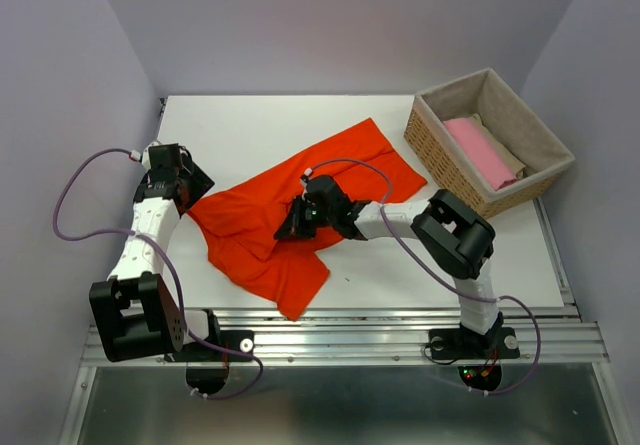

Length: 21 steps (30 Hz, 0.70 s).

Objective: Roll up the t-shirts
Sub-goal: Fold the T-shirt at the center of the board.

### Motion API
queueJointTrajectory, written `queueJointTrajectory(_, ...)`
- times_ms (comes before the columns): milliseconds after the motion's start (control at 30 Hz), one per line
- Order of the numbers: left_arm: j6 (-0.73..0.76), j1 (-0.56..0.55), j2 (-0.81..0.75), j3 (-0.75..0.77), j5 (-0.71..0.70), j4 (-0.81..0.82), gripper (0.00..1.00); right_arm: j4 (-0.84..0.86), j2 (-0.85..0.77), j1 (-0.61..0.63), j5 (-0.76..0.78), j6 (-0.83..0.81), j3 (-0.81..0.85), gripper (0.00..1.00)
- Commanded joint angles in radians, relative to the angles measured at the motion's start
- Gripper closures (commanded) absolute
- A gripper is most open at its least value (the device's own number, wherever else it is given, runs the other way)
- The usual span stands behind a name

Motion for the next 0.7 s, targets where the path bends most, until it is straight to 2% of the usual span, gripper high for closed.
queueJointTrajectory(0,0.014,0.000,-0.043,0.017,-0.019,-0.017,0.26,-0.004,-0.051,0.007,-0.023,-0.021,-0.021,0.99)
queueJointTrajectory(133,0.014,0.001,-0.035,0.017,-0.010,-0.018,0.26,-0.027,-0.036,0.007,-0.001,-0.024,-0.029,0.99)
queueJointTrajectory(233,0.016,0.000,-0.028,0.011,-0.001,-0.020,0.26,-0.071,-0.011,0.007,0.034,-0.060,-0.024,0.83)
queueJointTrajectory(333,0.017,-0.002,-0.021,0.003,0.010,-0.017,0.26,-0.091,-0.016,0.007,0.049,-0.073,-0.044,0.72)
queueJointTrajectory(467,0.016,-0.009,-0.003,-0.017,0.047,0.003,0.26,-0.137,-0.098,0.007,0.126,-0.115,-0.081,0.67)
queueJointTrajectory(667,-0.003,-0.055,0.063,-0.040,0.110,0.048,0.26,-0.196,-0.195,-0.123,0.184,-0.182,-0.107,0.62)
